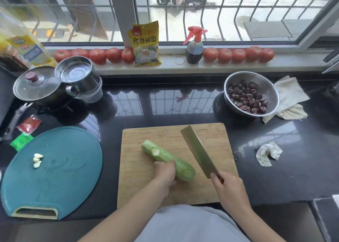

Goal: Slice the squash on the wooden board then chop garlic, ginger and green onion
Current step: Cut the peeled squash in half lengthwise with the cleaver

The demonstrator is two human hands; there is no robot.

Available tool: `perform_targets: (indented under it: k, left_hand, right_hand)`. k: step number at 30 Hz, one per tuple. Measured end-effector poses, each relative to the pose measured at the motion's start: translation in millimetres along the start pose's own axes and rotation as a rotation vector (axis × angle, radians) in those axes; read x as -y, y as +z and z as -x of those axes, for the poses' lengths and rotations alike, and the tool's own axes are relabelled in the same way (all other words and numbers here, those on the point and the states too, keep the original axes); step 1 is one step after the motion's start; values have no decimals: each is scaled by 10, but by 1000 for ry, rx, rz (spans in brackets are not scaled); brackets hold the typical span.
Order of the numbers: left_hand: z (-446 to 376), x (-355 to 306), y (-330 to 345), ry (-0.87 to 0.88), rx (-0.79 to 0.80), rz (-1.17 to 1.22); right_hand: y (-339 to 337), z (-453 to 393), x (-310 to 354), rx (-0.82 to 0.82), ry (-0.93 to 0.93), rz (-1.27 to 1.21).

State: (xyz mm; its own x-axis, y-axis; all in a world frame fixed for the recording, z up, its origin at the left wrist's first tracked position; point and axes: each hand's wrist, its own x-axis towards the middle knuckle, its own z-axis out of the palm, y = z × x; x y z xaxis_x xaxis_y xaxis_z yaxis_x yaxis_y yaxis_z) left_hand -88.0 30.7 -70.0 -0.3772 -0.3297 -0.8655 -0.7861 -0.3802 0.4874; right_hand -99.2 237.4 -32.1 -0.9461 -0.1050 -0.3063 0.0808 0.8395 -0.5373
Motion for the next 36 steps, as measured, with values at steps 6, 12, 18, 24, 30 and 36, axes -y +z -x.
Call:
perform_targets:
  k: [6, 12, 18, 24, 30, 36]
  left_hand:
    - [-108, -147, 65, 190, -35, -281]
    - [-192, -105, -15, 81, 81, -32]
    - [-205, -53, 37, 68, 71, 17]
    - [-115, -69, 42, 44, 106, 135]
    - [-68, -74, 13, 49, 136, 118]
    - [-46, -70, -18, -33, 246, 119]
  right_hand:
    - [9, 39, 2, 9, 48, -3]
    - [48, 1, 49, 52, 157, -48]
    - [240, 68, 208, 155, 87, 76]
    - [290, 88, 217, 199, 44, 117]
    - [287, 54, 212, 221, 47, 114]
    - [251, 60, 208, 237, 21, 136]
